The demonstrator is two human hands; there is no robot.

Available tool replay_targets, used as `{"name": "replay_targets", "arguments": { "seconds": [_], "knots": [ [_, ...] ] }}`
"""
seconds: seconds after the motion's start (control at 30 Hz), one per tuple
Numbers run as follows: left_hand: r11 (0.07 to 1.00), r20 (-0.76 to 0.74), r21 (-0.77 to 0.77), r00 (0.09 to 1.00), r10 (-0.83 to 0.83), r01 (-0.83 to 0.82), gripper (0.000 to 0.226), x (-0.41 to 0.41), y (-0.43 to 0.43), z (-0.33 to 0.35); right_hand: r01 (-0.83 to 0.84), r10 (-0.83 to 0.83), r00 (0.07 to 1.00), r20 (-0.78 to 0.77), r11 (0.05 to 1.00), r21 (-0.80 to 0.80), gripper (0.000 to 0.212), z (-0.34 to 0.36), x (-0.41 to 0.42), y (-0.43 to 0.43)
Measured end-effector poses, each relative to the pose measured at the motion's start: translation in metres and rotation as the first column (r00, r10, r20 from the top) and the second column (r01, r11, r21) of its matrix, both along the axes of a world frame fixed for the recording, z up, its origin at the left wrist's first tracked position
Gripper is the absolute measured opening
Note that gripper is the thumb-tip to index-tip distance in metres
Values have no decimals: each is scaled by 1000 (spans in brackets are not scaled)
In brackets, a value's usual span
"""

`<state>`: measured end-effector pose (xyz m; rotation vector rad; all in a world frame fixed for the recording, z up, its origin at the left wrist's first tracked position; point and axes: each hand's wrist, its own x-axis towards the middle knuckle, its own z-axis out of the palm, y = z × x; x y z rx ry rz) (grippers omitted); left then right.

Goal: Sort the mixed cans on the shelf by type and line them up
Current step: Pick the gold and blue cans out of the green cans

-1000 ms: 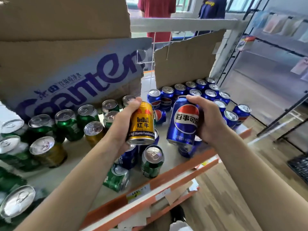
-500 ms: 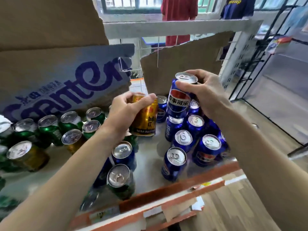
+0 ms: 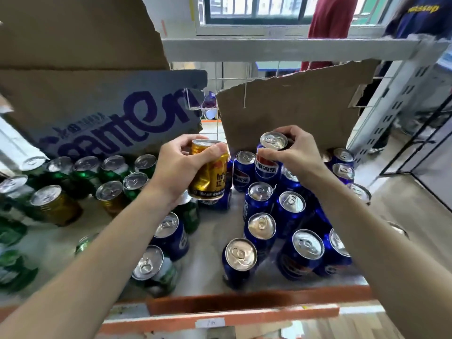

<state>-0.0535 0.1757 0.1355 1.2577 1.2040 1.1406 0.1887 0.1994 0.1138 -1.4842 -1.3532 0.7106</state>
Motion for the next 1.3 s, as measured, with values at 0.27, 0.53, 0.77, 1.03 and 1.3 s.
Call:
{"name": "replay_targets", "arguments": {
  "seconds": [0.27,0.53,0.77,1.03,1.3],
  "knots": [
    [998,-11,39,999,48,-48,66,8,-4,-3,-32,77,948,310,988,-149,65,-24,4,4],
    [995,-58,43,994,89,-86,77,-1,-6,-13,141,31,788,615,963,-229,68,-39,-5,4],
    [987,-138,55,977,160,-154,68,-16,-13,-22,169,150,721,676,909,-381,60,-35,-8,1],
    [969,-259,152,938,231,-196,56,-58,-26,-7,-227,326,707,628,945,-235,59,18,-71,-3],
    [926,-292,279,896,335,-256,31,-164,-66,14,-459,455,524,720,863,-211,60,44,-198,-35]
  ]
}}
